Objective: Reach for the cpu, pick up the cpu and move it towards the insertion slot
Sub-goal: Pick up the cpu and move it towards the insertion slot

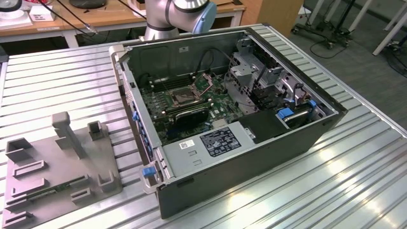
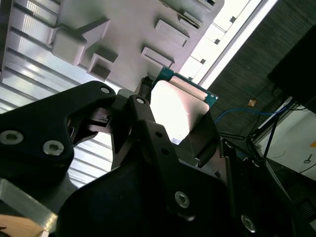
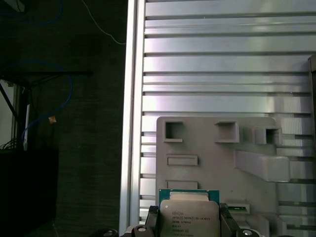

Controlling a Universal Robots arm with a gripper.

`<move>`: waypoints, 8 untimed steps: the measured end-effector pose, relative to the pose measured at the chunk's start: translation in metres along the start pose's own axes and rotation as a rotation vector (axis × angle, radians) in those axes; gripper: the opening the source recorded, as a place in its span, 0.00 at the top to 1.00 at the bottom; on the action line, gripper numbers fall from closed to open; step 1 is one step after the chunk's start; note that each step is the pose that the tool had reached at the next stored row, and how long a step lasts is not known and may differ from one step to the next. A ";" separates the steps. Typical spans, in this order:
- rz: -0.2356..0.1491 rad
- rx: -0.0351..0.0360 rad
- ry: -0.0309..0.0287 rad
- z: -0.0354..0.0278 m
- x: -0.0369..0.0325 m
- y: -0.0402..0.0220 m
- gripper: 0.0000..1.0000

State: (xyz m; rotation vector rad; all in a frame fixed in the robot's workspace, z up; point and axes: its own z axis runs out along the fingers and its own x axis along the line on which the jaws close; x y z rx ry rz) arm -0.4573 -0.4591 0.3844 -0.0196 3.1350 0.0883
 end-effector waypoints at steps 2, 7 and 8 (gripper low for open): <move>0.000 0.0000 0.0000 0.0000 -0.0005 0.0000 0.45; 0.000 0.0001 0.0002 -0.0001 -0.0022 -0.0001 0.45; 0.000 0.0000 0.0000 0.0000 -0.0029 -0.0001 0.45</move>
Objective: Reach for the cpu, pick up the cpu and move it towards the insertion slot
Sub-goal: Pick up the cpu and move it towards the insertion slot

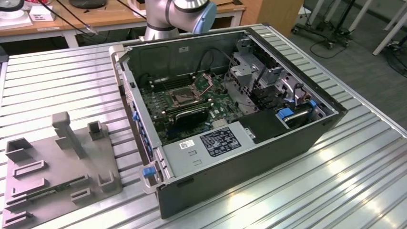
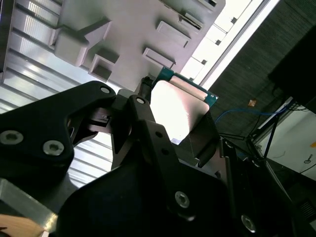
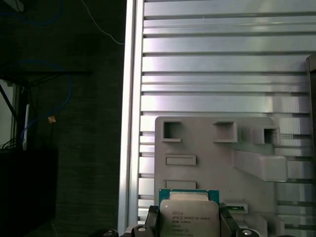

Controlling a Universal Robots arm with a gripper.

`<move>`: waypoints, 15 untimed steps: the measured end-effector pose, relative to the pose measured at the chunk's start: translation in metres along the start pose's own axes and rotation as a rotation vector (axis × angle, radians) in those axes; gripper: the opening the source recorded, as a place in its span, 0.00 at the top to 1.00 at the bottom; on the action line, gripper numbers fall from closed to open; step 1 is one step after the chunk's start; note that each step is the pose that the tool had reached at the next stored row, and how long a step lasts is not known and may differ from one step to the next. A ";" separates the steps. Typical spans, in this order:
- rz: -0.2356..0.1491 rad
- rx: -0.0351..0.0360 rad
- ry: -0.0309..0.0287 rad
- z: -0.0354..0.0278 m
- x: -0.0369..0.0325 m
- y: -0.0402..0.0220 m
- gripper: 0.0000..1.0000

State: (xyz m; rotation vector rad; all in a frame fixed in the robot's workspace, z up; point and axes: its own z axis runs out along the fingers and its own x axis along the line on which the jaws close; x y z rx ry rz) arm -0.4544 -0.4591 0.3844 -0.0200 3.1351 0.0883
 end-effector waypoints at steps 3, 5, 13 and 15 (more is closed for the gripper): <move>0.000 0.0000 0.0000 0.0000 -0.0033 0.0000 0.45; 0.000 -0.0001 -0.0001 0.0002 -0.0051 0.0000 0.45; 0.000 -0.0001 -0.0001 0.0002 -0.0094 -0.0001 0.45; 0.000 -0.0001 -0.0002 0.0003 -0.0100 -0.0001 0.45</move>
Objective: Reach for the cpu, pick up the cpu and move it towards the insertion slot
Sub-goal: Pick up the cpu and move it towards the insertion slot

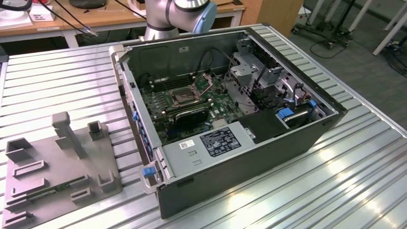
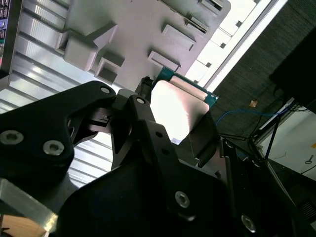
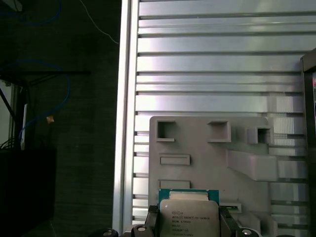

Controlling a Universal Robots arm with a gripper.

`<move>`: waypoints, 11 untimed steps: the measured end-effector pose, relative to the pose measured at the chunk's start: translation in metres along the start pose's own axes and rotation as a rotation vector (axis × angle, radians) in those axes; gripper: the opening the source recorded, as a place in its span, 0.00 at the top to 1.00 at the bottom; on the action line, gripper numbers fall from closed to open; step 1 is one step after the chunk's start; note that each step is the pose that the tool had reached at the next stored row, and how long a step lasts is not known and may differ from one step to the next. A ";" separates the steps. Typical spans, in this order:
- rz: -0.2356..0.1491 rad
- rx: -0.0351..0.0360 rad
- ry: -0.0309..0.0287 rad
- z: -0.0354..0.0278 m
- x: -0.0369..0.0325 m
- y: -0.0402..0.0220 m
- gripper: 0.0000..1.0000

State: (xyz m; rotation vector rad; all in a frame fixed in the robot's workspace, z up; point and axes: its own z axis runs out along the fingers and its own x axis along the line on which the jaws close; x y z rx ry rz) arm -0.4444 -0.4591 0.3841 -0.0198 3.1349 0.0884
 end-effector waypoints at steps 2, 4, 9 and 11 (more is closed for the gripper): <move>0.000 0.0001 0.0001 -0.0001 -0.0006 0.0000 0.45; 0.000 0.0001 0.0001 0.0000 -0.0013 0.0000 0.45; 0.000 0.0001 0.0001 -0.0001 -0.0032 0.0000 0.45; 0.000 0.0001 0.0001 0.0000 -0.0043 -0.0001 0.45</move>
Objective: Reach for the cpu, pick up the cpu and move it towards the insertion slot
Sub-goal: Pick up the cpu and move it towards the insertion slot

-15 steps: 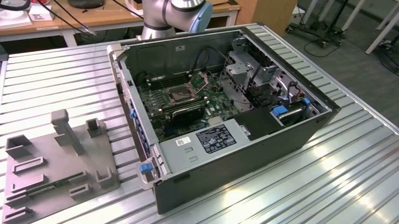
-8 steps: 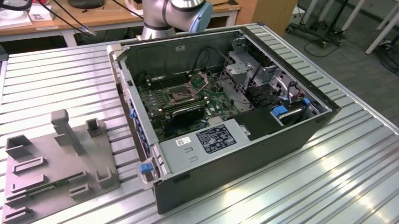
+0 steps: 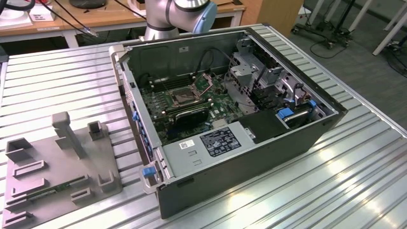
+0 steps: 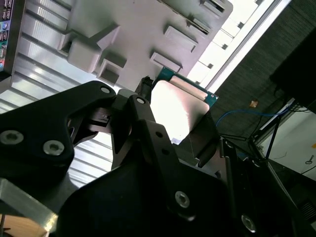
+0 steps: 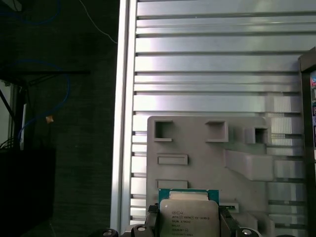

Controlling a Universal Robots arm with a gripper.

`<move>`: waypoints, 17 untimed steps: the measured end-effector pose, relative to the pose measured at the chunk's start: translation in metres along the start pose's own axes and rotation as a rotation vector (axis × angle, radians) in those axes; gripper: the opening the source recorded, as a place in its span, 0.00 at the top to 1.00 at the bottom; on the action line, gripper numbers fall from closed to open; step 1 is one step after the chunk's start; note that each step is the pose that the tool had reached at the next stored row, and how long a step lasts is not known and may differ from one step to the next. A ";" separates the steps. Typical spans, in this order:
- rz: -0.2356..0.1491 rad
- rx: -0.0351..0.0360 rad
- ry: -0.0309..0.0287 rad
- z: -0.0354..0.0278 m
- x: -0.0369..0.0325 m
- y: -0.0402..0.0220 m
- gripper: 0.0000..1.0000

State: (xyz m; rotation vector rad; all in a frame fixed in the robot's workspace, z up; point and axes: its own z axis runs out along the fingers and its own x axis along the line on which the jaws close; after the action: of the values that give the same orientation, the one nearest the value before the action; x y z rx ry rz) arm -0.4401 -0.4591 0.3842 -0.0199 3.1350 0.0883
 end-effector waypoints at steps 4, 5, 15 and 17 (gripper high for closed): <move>0.000 0.0000 0.0000 0.0000 -0.0025 0.0000 0.45; 0.000 0.0000 0.0000 0.0000 -0.0030 0.0000 0.45; 0.000 0.0000 0.0000 0.0001 -0.0087 0.0000 0.45; 0.000 0.0000 -0.0001 0.0001 -0.0095 -0.0001 0.45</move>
State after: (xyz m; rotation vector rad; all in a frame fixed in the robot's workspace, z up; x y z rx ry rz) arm -0.4305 -0.4591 0.3841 -0.0198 3.1350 0.0884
